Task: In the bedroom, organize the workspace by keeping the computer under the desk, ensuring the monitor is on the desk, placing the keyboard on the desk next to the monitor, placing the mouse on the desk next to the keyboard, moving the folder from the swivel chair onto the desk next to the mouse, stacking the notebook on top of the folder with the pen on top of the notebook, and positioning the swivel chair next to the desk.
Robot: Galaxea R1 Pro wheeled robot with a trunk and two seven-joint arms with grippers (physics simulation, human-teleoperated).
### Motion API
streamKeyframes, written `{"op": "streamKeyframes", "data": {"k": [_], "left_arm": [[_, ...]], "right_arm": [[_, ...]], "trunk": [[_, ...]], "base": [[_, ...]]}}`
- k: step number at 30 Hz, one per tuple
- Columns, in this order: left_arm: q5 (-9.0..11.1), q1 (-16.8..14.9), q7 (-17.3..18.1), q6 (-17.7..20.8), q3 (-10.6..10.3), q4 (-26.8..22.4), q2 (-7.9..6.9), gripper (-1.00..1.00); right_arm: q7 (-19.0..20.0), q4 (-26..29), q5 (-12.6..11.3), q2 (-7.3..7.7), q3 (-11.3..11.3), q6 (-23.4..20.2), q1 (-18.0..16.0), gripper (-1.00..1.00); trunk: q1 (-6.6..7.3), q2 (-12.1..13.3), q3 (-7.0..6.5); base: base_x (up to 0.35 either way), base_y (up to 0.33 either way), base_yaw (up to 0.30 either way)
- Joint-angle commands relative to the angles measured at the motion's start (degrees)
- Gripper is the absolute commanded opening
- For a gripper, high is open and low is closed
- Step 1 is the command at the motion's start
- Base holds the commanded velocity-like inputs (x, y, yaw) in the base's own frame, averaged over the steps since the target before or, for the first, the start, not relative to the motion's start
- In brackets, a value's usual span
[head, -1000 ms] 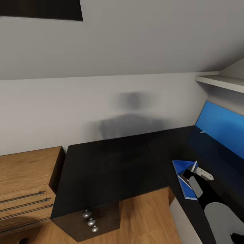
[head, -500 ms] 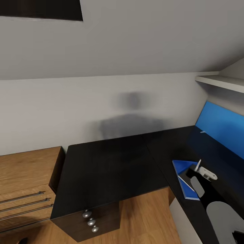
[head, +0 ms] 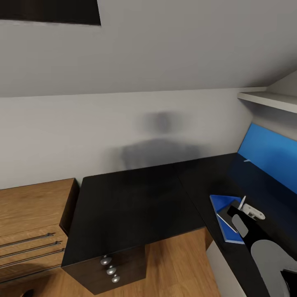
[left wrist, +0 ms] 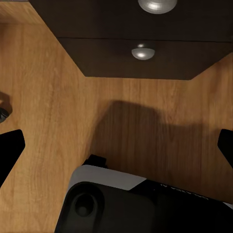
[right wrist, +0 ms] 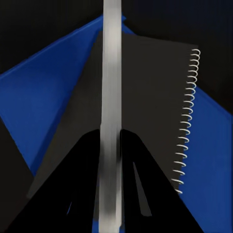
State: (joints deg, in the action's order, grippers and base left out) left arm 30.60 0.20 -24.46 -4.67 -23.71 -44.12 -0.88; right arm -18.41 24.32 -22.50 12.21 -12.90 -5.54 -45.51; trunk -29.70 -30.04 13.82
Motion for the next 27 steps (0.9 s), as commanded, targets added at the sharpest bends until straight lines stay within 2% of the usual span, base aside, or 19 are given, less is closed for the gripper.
{"op": "streamKeyframes", "data": {"k": [1,9,17,27], "left_arm": [[0.61,-0.03,-0.43,-0.34,-0.38,-0.09,-0.09,1.00],[0.61,-0.03,-0.43,-0.34,-0.38,-0.09,-0.09,1.00],[0.58,-0.03,-0.41,-0.85,-0.38,-0.11,-0.13,1.00],[0.60,-0.03,-0.51,-0.96,-0.33,-0.53,-0.17,1.00]], "right_arm": [[-0.19,0.09,-0.22,0.00,-0.02,-0.25,-0.03,-1.00],[-1.13,-0.13,0.57,-0.01,0.05,-0.17,-0.10,-1.00],[-1.28,-0.15,0.61,0.00,0.15,-0.17,-0.10,-1.00],[-1.41,-0.15,0.61,0.00,0.15,-0.31,-0.10,-1.00]], "trunk": [[-0.03,-0.08,0.08],[-0.03,-0.08,0.08],[-0.03,-0.08,0.08],[-0.03,-0.08,0.08]], "base": [[0.000,0.000,0.000],[0.000,0.000,0.000],[0.233,0.000,0.000],[0.049,0.000,0.000]]}}
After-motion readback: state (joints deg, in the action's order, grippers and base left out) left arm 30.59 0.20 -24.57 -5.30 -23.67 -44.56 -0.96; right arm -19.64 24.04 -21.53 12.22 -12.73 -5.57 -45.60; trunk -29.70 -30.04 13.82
